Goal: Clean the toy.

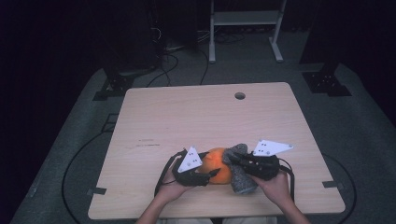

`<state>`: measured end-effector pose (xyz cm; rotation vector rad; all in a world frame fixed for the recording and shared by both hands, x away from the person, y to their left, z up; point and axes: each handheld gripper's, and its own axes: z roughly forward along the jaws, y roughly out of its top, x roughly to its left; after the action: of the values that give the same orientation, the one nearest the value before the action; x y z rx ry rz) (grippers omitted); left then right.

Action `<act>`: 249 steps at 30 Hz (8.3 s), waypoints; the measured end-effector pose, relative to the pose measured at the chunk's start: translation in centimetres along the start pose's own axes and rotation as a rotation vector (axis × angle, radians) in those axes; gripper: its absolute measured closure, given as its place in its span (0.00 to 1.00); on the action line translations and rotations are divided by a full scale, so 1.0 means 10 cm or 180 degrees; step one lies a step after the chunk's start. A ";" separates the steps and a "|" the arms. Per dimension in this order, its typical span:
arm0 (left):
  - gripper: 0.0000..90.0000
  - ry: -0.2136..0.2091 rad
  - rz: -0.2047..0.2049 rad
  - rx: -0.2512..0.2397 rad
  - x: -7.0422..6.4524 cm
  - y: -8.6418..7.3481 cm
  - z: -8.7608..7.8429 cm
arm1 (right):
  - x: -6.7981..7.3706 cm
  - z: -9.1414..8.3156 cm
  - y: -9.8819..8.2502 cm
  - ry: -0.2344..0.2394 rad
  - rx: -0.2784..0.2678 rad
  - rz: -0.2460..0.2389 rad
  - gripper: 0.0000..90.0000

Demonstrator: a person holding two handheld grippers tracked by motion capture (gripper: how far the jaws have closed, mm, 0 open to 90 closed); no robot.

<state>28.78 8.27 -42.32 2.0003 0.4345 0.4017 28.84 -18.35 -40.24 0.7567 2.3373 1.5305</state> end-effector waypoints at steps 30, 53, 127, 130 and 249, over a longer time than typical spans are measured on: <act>0.08 -0.0511 -0.0606 -0.0006 0.32 -0.14 -0.04 | -0.17 0.07 -0.18 -0.0004 0.0147 0.0292 0.90; 0.09 -0.0360 -0.0441 0.0011 0.22 -0.02 -0.07 | -0.08 -0.06 -0.08 -0.0036 -0.0098 0.0233 0.90; 0.29 -0.0250 -0.0027 -0.0017 -0.02 0.03 0.02 | -0.12 -0.12 -0.07 -0.0095 -0.0051 0.0100 0.90; 0.13 -0.0210 -0.0215 0.0035 0.04 0.04 0.05 | -0.10 -0.12 -0.08 -0.0093 -0.0030 0.0060 0.90; 0.46 -0.0030 0.0006 -0.0160 -0.04 -0.01 0.07 | 0.09 -0.11 0.09 0.0057 -0.0101 -0.0093 0.90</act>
<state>28.74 7.61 -42.77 1.9534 0.4130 0.4004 27.88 -18.46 -38.86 0.7011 2.3206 1.5644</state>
